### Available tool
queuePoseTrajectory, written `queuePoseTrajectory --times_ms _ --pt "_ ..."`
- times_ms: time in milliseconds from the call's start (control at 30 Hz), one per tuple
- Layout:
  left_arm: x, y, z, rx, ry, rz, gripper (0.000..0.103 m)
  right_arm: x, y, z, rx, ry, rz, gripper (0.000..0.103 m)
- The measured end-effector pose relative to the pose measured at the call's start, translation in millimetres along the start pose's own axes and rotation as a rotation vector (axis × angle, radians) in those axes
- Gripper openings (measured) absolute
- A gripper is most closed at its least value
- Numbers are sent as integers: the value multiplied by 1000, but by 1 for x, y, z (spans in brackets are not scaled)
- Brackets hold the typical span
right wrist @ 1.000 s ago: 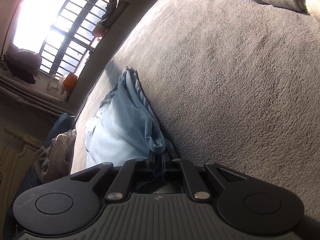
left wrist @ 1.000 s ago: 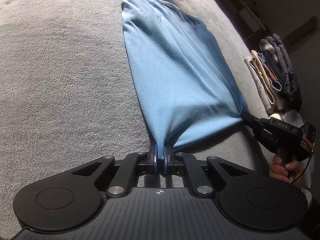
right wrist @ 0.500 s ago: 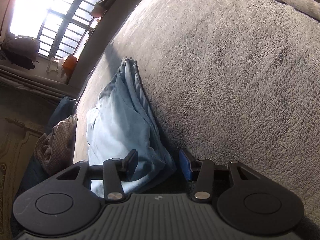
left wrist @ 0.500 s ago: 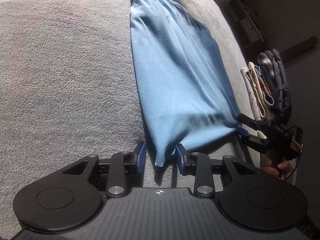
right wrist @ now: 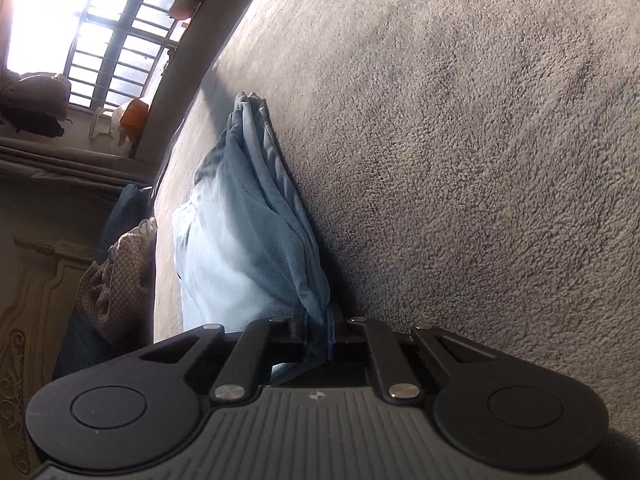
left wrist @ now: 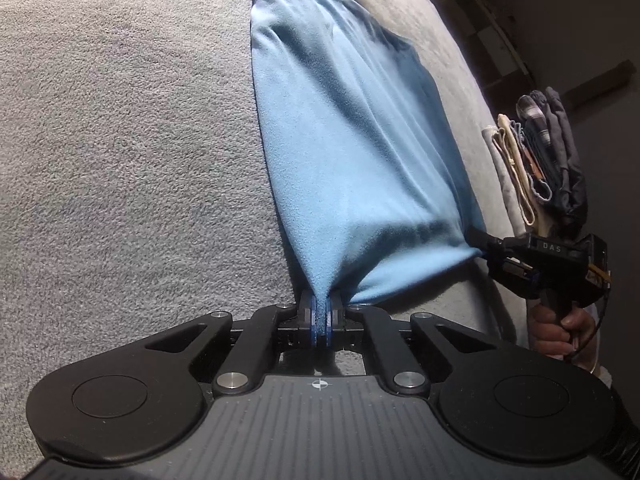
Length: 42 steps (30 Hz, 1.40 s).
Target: Fold clothes
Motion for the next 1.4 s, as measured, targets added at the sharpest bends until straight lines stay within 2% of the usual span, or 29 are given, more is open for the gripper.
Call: queuePoseTrajectory --times_ms 167,333,567,667,767,867,967,1000,1033,1100,1300,1400 --pt "-26 2 -1 34 23 -8 1 -10 -20 14 -28 8 2 7" --pt "-57 -8 14 58 4 -22 1 -16 -35 50 -43 -61 11 7" --pt "-98 -17 89 61 -146 -21 1 -31 -29 133 43 -204 23 7" --pt "-110 -23 123 44 -193 -12 1 -33 -20 154 66 -224 35 7" --pt "-108 -30 150 29 -242 -24 1 -34 -10 174 88 -241 49 7" --pt "-95 -33 162 54 -278 -79 2 -36 0 194 109 -257 63 9" --pt "-97 -30 157 73 -275 -62 3 -36 -5 196 71 -234 73 15" --pt "-100 -29 155 89 -277 -64 5 -36 -11 193 43 -216 75 24" --pt "-105 -28 152 106 -274 -73 13 -35 -16 189 16 -199 77 35" --pt "-117 -27 147 139 -254 -101 23 -34 -28 182 -39 -164 82 44" --pt "-143 -16 126 248 -95 -202 30 -32 -61 160 -203 -58 95 43" --pt "-140 -4 118 276 -39 -181 31 -31 -78 149 -285 -4 101 38"
Point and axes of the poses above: each gripper's, at about its wrist camera, not at the fingertips, and x roughly the way its jaws point, y to its right, z to its underside, the point moved 1 cm from there along x, roughly the way its jaws point, and after that the axes turned 2 degrees about x, right-handed, at the moved point
